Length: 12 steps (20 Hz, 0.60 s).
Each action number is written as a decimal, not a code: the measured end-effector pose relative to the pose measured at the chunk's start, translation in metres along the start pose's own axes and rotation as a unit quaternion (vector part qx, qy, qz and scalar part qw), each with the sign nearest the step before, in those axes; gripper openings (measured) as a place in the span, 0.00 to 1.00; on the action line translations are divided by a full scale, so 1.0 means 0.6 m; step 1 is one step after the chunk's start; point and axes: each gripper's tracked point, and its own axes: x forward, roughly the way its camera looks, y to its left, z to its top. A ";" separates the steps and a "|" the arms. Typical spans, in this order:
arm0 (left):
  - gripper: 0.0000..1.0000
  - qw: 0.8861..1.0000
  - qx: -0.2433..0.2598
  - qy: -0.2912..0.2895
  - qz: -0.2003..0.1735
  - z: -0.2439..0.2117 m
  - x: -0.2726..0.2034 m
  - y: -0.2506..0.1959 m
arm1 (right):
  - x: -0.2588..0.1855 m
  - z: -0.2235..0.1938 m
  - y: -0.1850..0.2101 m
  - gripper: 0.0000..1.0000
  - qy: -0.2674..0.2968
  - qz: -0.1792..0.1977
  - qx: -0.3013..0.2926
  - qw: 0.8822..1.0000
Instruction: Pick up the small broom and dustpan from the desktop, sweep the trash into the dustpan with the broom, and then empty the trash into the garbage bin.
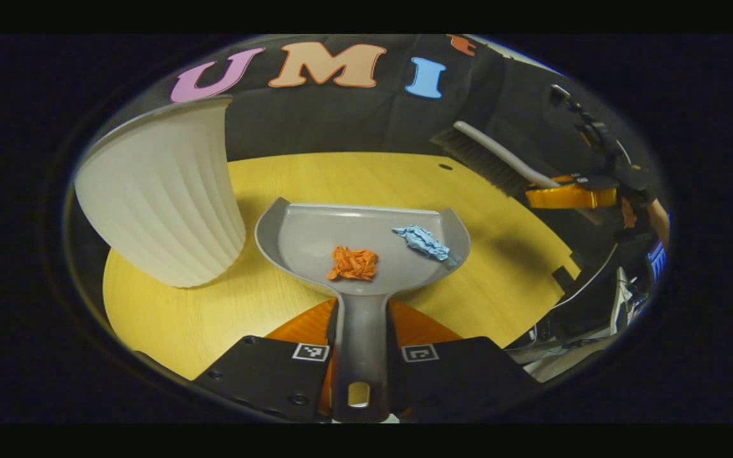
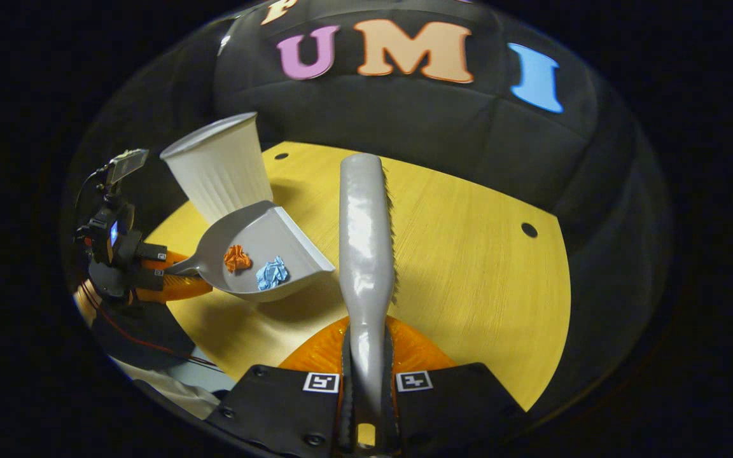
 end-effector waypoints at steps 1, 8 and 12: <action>0.29 1.000 0.013 -0.011 -0.001 0.012 -0.007 -0.002 | -0.001 -0.010 -0.009 0.18 -0.011 -0.004 0.019 1.000; 0.27 0.999 0.029 -0.016 -0.019 0.070 -0.060 0.004 | 0.012 -0.085 -0.051 0.18 -0.075 -0.012 0.084 0.994; 0.27 0.999 0.006 -0.009 0.045 0.126 -0.101 0.081 | 0.005 -0.079 -0.050 0.18 -0.076 0.017 0.083 0.993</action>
